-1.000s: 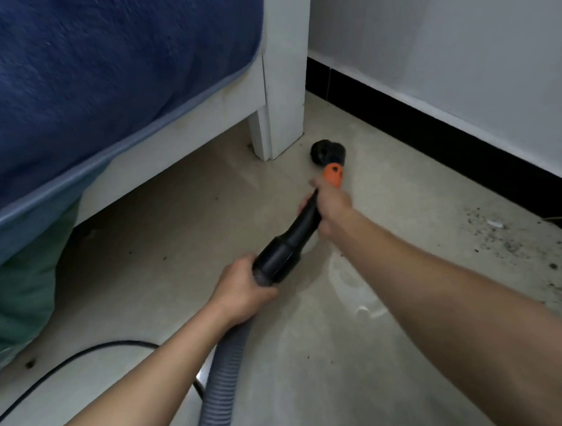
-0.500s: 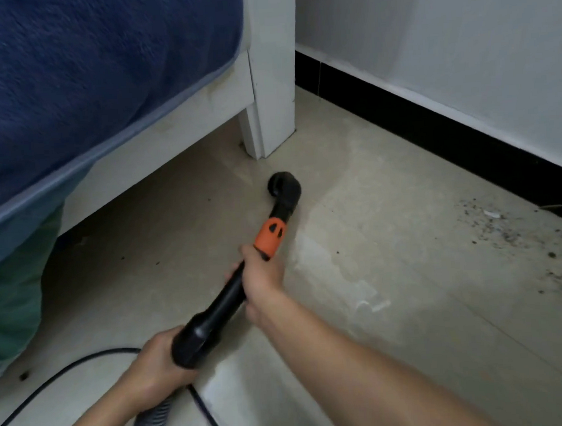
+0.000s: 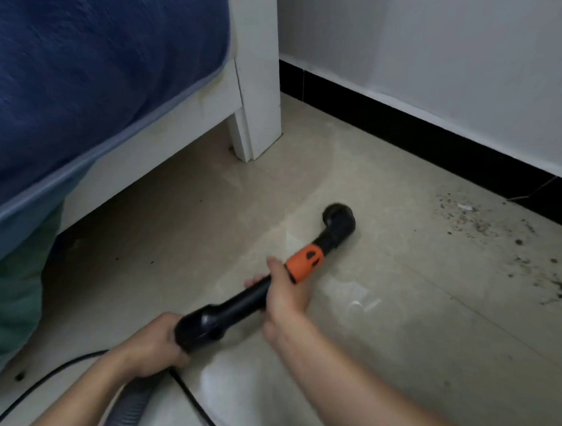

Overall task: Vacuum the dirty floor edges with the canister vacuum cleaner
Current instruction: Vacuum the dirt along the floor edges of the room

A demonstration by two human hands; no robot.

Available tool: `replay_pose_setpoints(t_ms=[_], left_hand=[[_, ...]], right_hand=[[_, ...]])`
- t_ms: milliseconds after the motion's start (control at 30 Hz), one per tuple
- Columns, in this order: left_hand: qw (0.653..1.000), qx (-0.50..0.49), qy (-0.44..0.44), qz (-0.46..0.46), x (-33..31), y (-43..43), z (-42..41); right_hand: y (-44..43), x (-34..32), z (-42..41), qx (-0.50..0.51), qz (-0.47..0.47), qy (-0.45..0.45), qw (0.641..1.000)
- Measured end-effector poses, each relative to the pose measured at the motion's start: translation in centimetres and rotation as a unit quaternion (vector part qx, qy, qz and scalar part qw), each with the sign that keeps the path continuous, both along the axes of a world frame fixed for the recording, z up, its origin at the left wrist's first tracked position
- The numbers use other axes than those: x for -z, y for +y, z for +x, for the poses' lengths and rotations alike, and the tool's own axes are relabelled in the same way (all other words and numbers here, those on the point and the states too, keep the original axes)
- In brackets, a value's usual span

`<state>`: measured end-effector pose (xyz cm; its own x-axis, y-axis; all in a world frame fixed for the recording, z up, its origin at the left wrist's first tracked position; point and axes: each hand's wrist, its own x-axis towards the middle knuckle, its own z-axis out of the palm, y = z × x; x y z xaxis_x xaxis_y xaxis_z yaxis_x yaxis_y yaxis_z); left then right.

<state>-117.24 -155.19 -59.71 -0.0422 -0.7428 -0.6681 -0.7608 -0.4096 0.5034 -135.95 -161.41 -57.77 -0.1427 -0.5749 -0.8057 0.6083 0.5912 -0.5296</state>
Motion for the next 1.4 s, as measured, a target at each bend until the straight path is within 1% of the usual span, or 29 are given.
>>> replay_pose_setpoints(t_ms=[67,133,233,333,433,567,633,667,733,800,867,933,1000,1100,1200,1300,1400], left_hand=[[0.998,-0.043,0.042,0.015,0.0,-0.5,-1.4],[0.993,-0.092,0.075,0.027,-0.1,0.0,-1.5],[0.983,-0.155,0.091,0.033,-0.6,2.3,0.1],[0.969,-0.221,0.098,0.043,-0.6,5.4,2.4],[0.958,-0.266,0.094,0.055,-0.8,8.4,3.8],[0.964,-0.239,0.088,0.074,-0.9,8.4,3.5],[0.973,-0.207,0.084,0.063,-0.7,5.8,2.4],[0.978,-0.187,0.080,0.049,-0.6,3.9,1.7],[0.990,-0.129,0.065,-0.003,-0.5,-0.5,-0.6],[0.994,-0.061,0.055,-0.069,-0.5,-5.3,-3.6],[0.992,0.013,0.042,-0.116,-0.3,-9.7,-7.1],[0.987,0.079,0.038,-0.133,-0.2,-12.8,-10.6],[0.983,0.115,0.040,-0.135,-0.1,-14.6,-13.2],[0.973,0.165,0.029,-0.160,-0.4,-16.7,-16.2],[0.951,0.255,0.035,-0.171,-2.0,-19.0,-21.6],[0.909,0.377,0.019,-0.179,-3.5,-19.9,-29.3],[0.853,0.490,0.042,-0.173,-2.8,-18.6,-36.8]], right_hand=[[-3.0,-0.3,-0.3,-0.042,-0.017,0.022,0.999],[-4.9,-0.3,0.9,-0.093,-0.023,0.016,0.995],[-5.3,0.2,5.1,-0.194,-0.029,0.007,0.981],[-4.3,0.2,9.7,-0.272,-0.029,-0.006,0.962],[-2.4,0.4,12.7,-0.310,-0.023,-0.005,0.951],[-1.7,0.9,11.7,-0.307,-0.024,-0.006,0.952],[-3.3,1.1,9.3,-0.270,-0.030,-0.001,0.963],[-4.6,1.1,7.7,-0.236,-0.034,0.003,0.971],[-7.3,0.8,3.6,-0.149,-0.041,0.015,0.988],[-9.8,0.4,-1.4,-0.062,-0.040,0.029,0.997],[-11.4,-0.3,-6.7,0.010,-0.028,0.038,0.999],[-11.9,-1.2,-11.2,0.058,-0.012,0.029,0.998],[-11.5,-2.4,-14.6,0.091,-0.006,0.003,0.996],[-9.6,-4.4,-18.4,0.138,-0.030,-0.039,0.989],[-6.5,-5.6,-22.9,0.249,-0.048,-0.070,0.965],[-2.0,-5.6,-27.8,0.397,-0.041,-0.107,0.911],[3.4,-4.9,-31.4,0.514,-0.029,-0.124,0.848]])
